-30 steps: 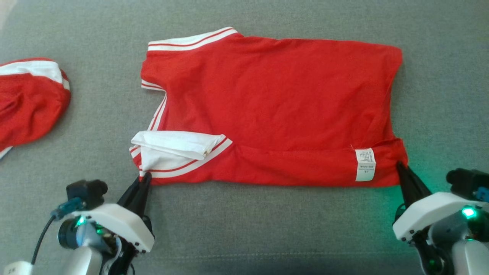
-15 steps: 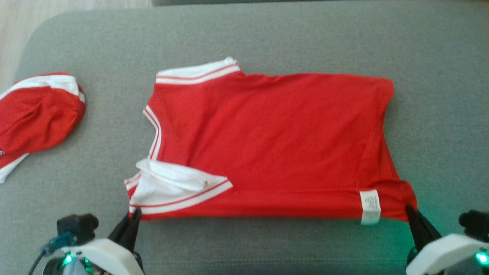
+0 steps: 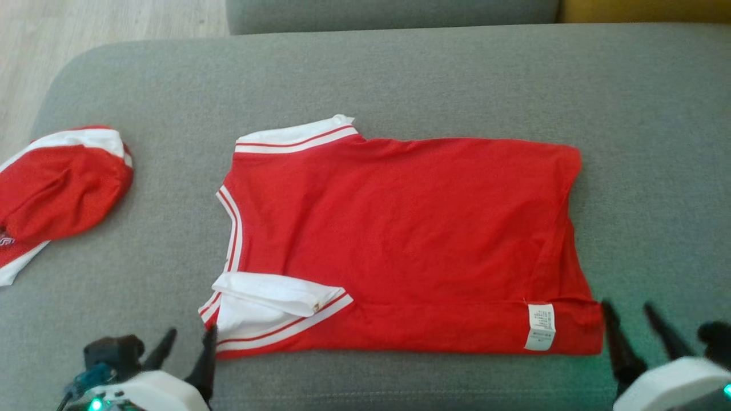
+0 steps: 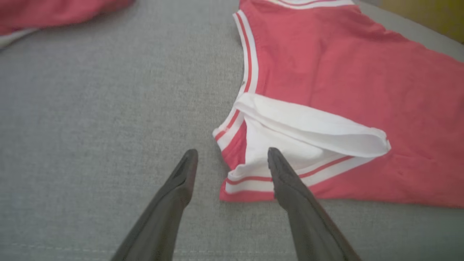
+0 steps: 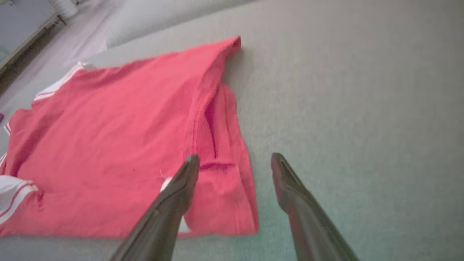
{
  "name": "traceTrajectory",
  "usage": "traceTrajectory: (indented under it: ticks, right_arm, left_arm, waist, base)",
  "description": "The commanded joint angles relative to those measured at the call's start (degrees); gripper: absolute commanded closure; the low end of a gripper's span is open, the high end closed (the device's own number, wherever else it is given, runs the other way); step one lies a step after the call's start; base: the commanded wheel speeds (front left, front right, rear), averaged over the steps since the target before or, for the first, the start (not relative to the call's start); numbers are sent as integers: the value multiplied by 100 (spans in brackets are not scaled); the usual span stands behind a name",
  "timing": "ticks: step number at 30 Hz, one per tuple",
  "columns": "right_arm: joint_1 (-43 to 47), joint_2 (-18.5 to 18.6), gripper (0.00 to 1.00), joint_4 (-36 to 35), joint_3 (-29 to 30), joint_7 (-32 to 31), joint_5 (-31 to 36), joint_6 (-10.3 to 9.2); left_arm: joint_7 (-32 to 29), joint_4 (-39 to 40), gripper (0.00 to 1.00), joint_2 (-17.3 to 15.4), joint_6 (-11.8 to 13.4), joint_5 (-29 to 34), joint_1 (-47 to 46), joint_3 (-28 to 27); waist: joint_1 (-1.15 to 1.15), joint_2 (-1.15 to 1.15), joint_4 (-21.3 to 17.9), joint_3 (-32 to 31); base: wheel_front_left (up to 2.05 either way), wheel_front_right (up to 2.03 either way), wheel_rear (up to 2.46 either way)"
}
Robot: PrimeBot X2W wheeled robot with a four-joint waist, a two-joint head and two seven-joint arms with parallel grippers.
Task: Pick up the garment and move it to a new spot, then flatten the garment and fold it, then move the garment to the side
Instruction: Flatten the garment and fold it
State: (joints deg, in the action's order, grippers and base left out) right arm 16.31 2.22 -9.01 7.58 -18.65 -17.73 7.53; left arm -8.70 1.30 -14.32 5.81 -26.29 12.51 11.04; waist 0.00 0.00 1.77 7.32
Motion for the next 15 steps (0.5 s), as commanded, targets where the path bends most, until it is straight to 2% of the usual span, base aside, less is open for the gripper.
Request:
traceTrajectory:
  ticks: [1, 5, 10, 15]
  right_arm:
    - [-349, 65, 0, -284, -97, 149, 102, -4]
    - [-710, 65, 0, -559, -201, 595, 521, -4]
    - [-1081, 65, 0, -763, -444, 821, 805, -4]
    - [-1221, 65, 0, -761, -561, 840, 845, -4]
  left_arm:
    - [141, 220, 0, -37, 62, 98, -237, -227]
    - [681, 438, 0, -50, 249, 462, -428, -290]
    - [1258, 756, 0, -55, 362, 745, -759, -360]
    - [1397, 908, 0, -72, 425, 867, -882, -351]
  waist:
    - [0, 0, -19, -23]
    - [0, 0, -44, -98]
    - [0, 0, -62, -215]
    - [0, 0, -67, -248]
  base:
    - [0, 0, 0]
    - [0, 0, 0]
    - [0, 0, 0]
    - [0, 0, 0]
